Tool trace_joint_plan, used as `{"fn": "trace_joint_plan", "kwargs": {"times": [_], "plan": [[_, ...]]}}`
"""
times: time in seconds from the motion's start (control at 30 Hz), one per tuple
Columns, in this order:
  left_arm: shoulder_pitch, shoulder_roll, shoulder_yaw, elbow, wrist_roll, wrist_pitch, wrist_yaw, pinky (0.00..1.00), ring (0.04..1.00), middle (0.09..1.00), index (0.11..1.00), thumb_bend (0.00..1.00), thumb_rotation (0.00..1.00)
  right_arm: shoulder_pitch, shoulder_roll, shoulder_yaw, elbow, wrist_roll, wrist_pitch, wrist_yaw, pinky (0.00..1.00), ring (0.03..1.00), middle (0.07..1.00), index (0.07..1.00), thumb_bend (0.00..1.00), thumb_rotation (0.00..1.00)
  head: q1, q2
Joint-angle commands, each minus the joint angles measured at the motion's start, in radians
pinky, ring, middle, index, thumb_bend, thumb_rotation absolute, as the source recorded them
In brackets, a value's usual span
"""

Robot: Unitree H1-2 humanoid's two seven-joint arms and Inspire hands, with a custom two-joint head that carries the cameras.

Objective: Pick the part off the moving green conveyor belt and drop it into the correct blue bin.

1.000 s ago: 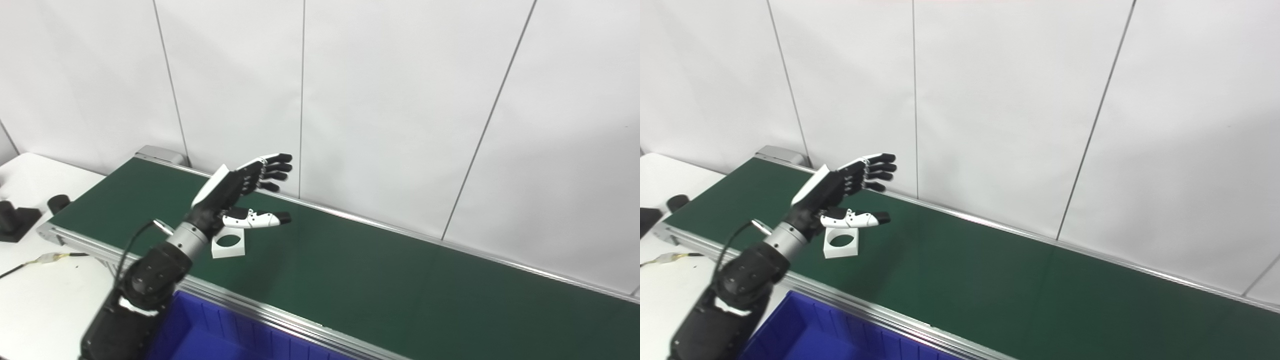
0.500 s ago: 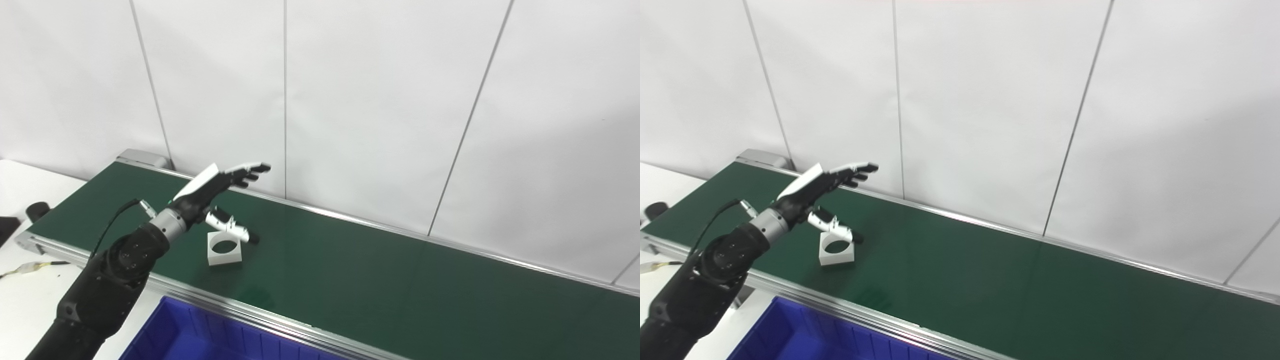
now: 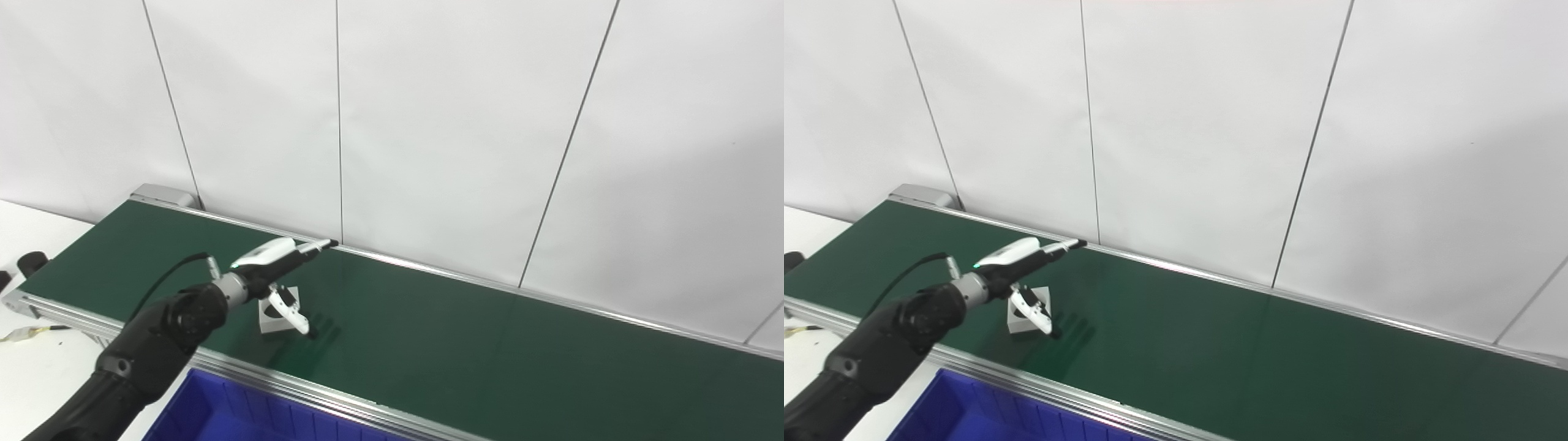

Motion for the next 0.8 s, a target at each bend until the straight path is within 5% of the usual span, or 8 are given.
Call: {"fn": "trace_joint_plan", "kwargs": {"times": [0.0, 0.53, 0.73, 0.77], "plan": [[-0.051, 0.008, -0.006, 0.018, 0.052, 0.006, 0.062, 1.00, 1.000, 1.000, 1.000, 1.00, 0.28, -0.018, 0.001, -0.008, -0.038, 0.003, -0.043, 0.009, 0.64, 0.719, 0.762, 0.774, 0.71, 0.00, 0.001, -0.001], [-0.073, -0.008, -0.090, 0.141, 0.240, 0.078, 0.182, 1.00, 1.000, 1.000, 0.988, 1.00, 0.27, -0.002, -0.004, -0.018, -0.056, 0.001, -0.043, 0.031, 0.63, 0.714, 0.762, 0.783, 0.70, 0.00, -0.001, 0.017], [-0.076, -0.004, -0.095, 0.166, 0.229, 0.086, 0.182, 1.00, 1.000, 0.990, 0.923, 0.99, 0.17, 0.005, -0.006, -0.022, -0.064, 0.018, -0.043, 0.045, 0.62, 0.704, 0.760, 0.780, 0.71, 0.00, 0.003, 0.024], [-0.078, -0.005, -0.092, 0.178, 0.215, 0.077, 0.181, 0.94, 0.997, 0.965, 0.884, 0.98, 0.12, 0.007, -0.006, -0.023, -0.067, 0.017, -0.043, 0.047, 0.62, 0.705, 0.762, 0.781, 0.70, 0.00, 0.003, 0.026]]}}
